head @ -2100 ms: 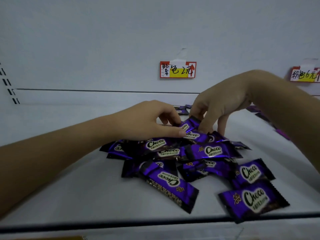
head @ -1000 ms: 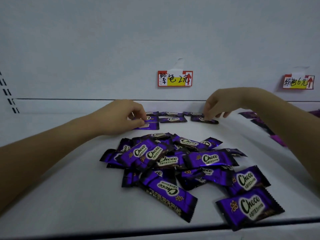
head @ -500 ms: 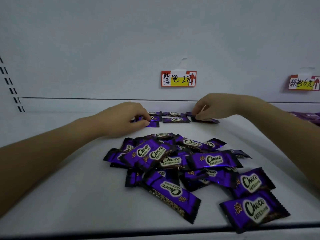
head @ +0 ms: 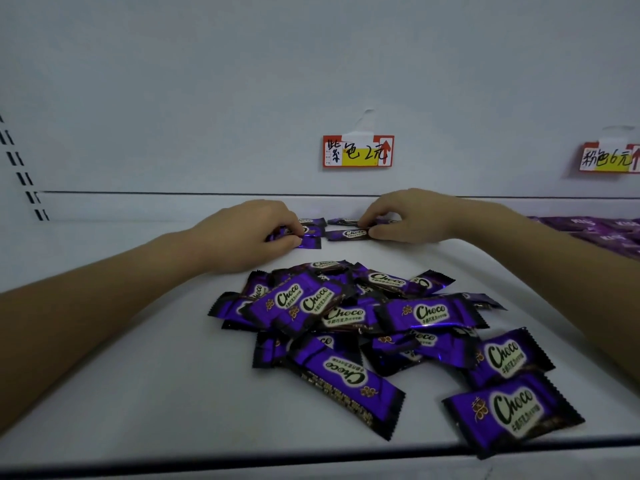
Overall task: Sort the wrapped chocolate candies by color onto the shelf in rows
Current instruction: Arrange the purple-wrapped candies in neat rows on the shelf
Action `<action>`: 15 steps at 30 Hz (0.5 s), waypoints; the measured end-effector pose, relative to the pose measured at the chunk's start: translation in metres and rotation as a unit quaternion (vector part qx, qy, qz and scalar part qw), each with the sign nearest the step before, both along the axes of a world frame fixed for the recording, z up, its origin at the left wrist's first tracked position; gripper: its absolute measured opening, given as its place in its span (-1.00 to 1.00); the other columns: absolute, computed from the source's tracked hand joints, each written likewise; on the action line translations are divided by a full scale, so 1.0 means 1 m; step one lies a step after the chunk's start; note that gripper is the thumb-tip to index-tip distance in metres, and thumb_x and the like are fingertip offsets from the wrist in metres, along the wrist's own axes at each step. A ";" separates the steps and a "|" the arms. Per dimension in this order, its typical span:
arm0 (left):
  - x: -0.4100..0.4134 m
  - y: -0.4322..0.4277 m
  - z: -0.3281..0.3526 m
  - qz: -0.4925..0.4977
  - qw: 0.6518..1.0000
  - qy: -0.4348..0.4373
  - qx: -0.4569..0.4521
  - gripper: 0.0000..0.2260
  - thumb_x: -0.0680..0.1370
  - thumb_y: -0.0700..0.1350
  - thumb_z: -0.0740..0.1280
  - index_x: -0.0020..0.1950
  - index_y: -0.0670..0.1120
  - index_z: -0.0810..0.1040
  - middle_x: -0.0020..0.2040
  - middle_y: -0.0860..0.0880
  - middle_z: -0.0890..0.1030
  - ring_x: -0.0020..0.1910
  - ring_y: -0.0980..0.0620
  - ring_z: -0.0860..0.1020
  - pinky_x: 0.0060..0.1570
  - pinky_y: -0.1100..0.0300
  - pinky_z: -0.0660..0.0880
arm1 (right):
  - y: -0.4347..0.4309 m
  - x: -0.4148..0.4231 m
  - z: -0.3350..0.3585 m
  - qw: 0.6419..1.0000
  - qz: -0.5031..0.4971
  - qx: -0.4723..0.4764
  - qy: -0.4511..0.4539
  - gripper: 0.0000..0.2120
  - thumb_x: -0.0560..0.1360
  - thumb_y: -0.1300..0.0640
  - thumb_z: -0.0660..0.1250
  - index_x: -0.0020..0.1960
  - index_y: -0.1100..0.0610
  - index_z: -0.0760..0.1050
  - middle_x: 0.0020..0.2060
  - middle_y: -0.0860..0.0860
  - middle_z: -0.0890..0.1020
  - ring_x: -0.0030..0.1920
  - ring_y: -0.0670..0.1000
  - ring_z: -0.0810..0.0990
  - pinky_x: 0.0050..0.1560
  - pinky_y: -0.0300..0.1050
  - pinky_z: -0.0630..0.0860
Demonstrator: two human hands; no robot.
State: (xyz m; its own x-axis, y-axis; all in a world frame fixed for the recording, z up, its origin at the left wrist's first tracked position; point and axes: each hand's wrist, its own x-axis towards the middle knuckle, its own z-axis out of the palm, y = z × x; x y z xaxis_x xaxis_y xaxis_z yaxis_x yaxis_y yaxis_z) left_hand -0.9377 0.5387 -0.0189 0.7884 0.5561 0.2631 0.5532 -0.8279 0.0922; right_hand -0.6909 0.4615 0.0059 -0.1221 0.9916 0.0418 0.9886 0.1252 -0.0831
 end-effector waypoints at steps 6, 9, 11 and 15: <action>0.001 -0.002 -0.001 -0.003 1.000 -0.003 0.005 -0.76 0.59 0.07 0.19 0.22 0.15 0.51 0.08 0.10 0.52 0.03 0.13 0.47 0.08 0.04 0.47 | 0.005 0.002 -0.003 0.999 0.017 0.042 0.019 -0.80 0.51 0.00 0.31 0.11 -0.04 0.59 0.04 -0.10 0.52 0.13 -0.05 0.47 0.19 -0.09 0.39; 0.001 -0.003 -0.001 -0.002 1.000 -0.001 0.008 -0.76 0.60 0.07 0.18 0.23 0.14 0.51 0.08 0.09 0.53 0.03 0.12 0.47 0.08 0.05 0.47 | 0.008 0.003 -0.006 0.999 0.011 0.048 0.013 -0.79 0.51 -0.01 0.31 0.11 -0.02 0.59 0.04 -0.07 0.52 0.14 -0.02 0.47 0.18 -0.07 0.40; 0.001 -0.002 -0.002 -0.004 1.000 0.001 0.005 -0.76 0.60 0.06 0.19 0.23 0.14 0.51 0.11 0.08 0.53 0.05 0.12 0.47 0.10 0.06 0.46 | 0.008 0.005 -0.006 0.999 0.003 0.050 0.015 -0.77 0.51 -0.02 0.31 0.14 -0.02 0.56 0.10 -0.04 0.54 0.15 -0.01 0.48 0.18 -0.08 0.40; 0.002 -0.003 -0.001 -0.010 1.000 0.017 -0.014 -0.65 0.62 0.05 0.15 0.41 0.08 0.38 0.38 0.06 0.41 0.34 0.08 0.36 0.35 0.18 0.27 | 0.006 0.011 -0.002 0.999 -0.025 0.022 0.041 -0.62 0.55 -0.03 0.24 0.36 -0.08 0.40 0.30 -0.06 0.49 0.27 -0.04 0.45 0.32 -0.05 0.34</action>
State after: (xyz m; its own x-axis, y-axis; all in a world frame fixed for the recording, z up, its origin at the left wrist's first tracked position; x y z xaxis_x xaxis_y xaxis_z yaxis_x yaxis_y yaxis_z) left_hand -0.9356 0.5353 -0.0197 0.8081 0.5461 0.2210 0.5391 -0.8367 0.0964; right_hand -0.6802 0.4674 0.0041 -0.0664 0.9933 0.0942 0.9838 0.0809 -0.1598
